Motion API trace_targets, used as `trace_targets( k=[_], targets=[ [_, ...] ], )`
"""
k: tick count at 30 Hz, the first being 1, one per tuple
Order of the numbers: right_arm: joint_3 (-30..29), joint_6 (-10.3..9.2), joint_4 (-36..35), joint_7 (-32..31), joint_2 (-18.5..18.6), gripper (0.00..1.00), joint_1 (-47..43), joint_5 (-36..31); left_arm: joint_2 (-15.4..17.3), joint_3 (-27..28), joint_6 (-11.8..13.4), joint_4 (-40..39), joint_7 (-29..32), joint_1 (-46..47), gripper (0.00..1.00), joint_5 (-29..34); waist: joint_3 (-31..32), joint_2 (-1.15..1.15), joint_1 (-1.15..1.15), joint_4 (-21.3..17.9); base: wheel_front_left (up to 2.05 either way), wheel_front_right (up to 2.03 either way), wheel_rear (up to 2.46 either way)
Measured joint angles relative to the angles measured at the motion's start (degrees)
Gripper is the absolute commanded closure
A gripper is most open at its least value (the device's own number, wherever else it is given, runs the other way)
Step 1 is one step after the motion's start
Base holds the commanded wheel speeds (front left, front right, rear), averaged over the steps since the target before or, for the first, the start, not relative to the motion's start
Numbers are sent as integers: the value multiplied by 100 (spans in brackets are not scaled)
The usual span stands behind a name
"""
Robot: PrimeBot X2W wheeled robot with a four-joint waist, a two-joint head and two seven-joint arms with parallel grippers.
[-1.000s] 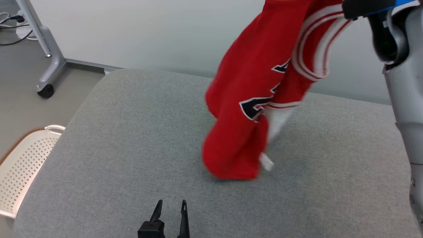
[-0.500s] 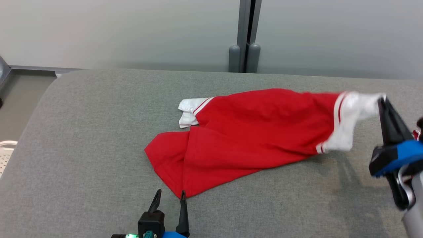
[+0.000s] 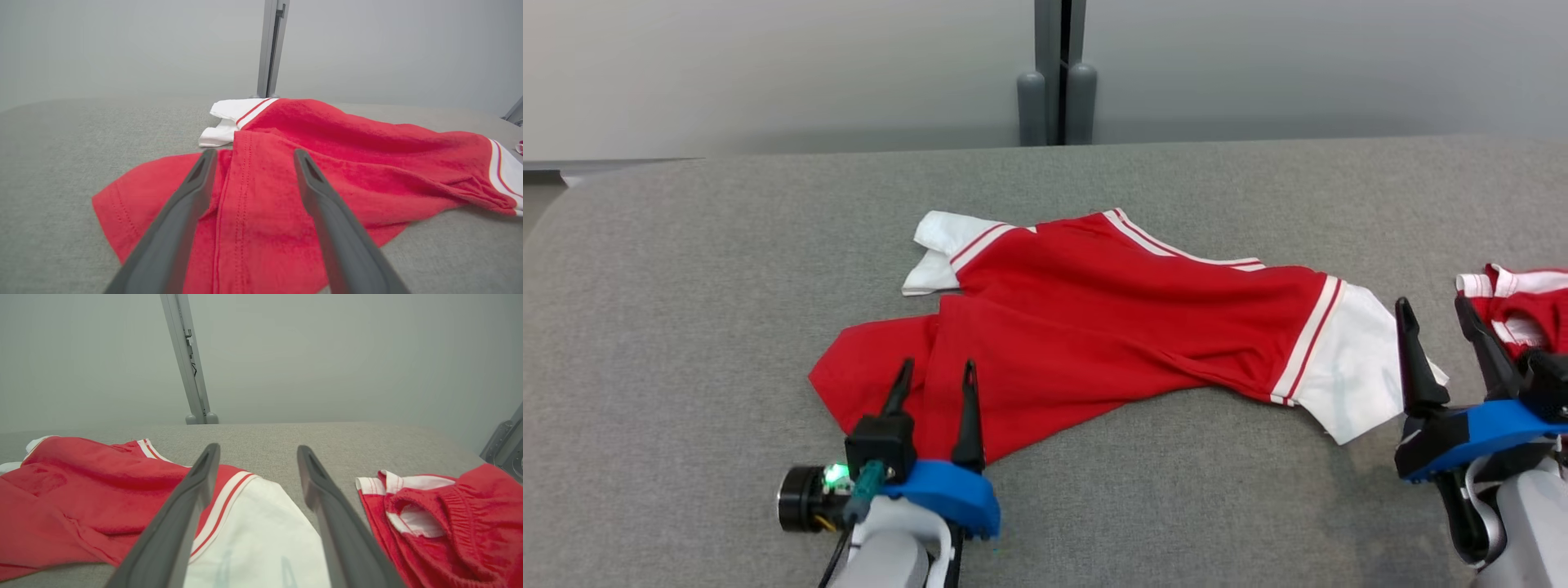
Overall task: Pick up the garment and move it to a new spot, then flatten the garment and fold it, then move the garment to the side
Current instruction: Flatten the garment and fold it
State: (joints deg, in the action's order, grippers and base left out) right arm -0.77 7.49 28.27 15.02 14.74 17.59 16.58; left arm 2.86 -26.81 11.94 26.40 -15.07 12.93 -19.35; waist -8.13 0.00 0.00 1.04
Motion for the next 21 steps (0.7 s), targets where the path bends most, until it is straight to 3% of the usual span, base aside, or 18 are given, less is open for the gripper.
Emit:
trace_targets(
  k=[10,13,19,20,21],
  targets=[
    [616,0,-363,0,-20,0,348,274,0,-7,-310,1585,1,1715,0,-1066,-534,0,1,-401,0,0,0],
    [711,0,-368,1,4,0,349,326,0,-53,-430,1997,1,1964,0,-1543,-623,0,1,-473,0,0,0],
    [700,0,-380,1,63,0,365,375,0,-294,-493,2288,0,2185,0,-1914,-681,0,0,-482,0,0,0],
    [689,0,-376,1,66,0,364,376,1,-378,-494,2328,1,2185,7,-1953,-677,1,0,-474,0,0,0],
    [686,0,-371,1,67,0,365,375,0,-444,-498,2354,0,2185,27,-1974,-673,0,0,-462,0,0,0]
  ],
)
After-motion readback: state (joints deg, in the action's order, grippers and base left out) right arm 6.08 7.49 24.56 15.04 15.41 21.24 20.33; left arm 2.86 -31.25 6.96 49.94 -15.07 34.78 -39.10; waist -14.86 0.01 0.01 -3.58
